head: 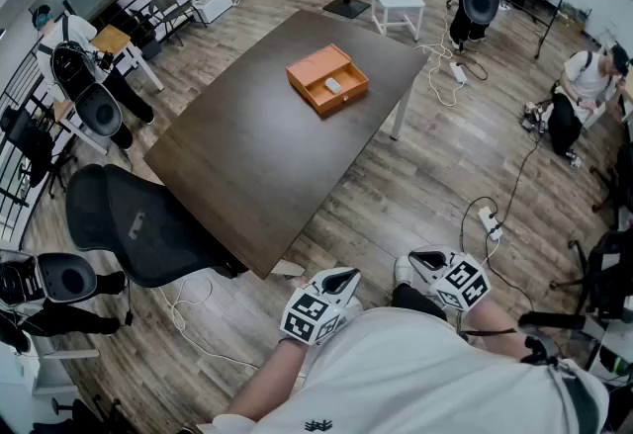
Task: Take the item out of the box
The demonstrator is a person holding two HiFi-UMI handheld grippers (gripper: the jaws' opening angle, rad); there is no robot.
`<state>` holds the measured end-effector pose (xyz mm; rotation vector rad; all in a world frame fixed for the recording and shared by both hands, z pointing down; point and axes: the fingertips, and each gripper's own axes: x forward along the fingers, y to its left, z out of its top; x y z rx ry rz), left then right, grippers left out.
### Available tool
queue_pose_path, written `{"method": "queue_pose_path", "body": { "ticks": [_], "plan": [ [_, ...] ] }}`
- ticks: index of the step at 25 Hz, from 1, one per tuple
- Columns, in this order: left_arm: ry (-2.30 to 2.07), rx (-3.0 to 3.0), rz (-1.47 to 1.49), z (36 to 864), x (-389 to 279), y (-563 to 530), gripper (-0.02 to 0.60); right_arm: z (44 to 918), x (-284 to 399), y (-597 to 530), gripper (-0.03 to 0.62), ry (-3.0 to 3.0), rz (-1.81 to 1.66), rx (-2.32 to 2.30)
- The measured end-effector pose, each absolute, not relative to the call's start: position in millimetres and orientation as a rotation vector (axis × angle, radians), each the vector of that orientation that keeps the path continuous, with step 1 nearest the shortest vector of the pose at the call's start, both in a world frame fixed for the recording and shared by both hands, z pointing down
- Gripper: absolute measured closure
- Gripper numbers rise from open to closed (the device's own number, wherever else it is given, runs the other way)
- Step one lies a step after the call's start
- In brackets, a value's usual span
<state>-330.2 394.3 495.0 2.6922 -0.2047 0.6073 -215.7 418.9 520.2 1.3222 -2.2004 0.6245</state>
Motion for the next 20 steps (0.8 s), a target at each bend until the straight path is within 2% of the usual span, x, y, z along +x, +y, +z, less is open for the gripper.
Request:
{"method": "queue_pose_path", "body": {
  "ticks": [9,18,19,20],
  "plan": [
    [-0.248,2.71,0.621,493.4,-283.7,352.0,0.572,515.2,-169.9,367.9,0.594,-2.252,0.576,1.317],
    [-0.335,2.69,0.651,485.3,-181.3,294.7,0.569,509.8,-71.2,314.6,0.591,-2.298,0.546,1.323],
    [-0.344,2.69,0.65,483.7,-167.5,288.1,0.561,509.4,-58.1,309.3,0.582,-2.302,0.537,1.327],
    [-0.35,2.692,0.651,483.0,-153.4,281.7,0.547,509.5,-45.1,304.4,0.528,-2.308,0.531,1.331]
  ]
}}
